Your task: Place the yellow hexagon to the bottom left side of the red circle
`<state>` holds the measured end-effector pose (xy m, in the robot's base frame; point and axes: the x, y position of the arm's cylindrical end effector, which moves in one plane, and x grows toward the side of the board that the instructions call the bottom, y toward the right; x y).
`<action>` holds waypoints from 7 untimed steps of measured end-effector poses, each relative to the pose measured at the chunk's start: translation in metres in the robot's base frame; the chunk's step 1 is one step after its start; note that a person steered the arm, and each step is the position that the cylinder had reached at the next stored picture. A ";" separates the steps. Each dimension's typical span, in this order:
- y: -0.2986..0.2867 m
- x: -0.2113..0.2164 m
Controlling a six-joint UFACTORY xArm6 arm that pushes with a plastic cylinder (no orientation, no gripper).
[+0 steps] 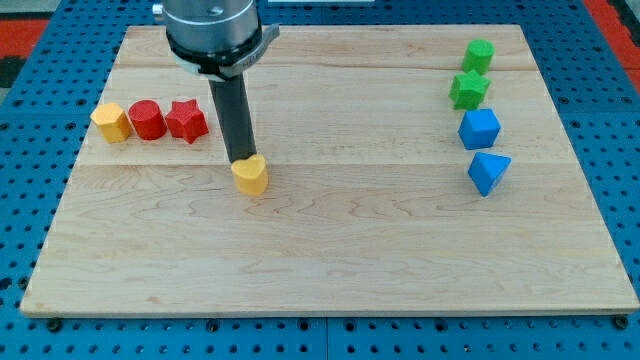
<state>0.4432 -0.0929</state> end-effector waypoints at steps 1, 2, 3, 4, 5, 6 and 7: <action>-0.046 0.000; -0.116 0.001; -0.189 0.000; -0.212 -0.007; -0.212 -0.026; -0.212 -0.053; -0.197 -0.055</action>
<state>0.3881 -0.2898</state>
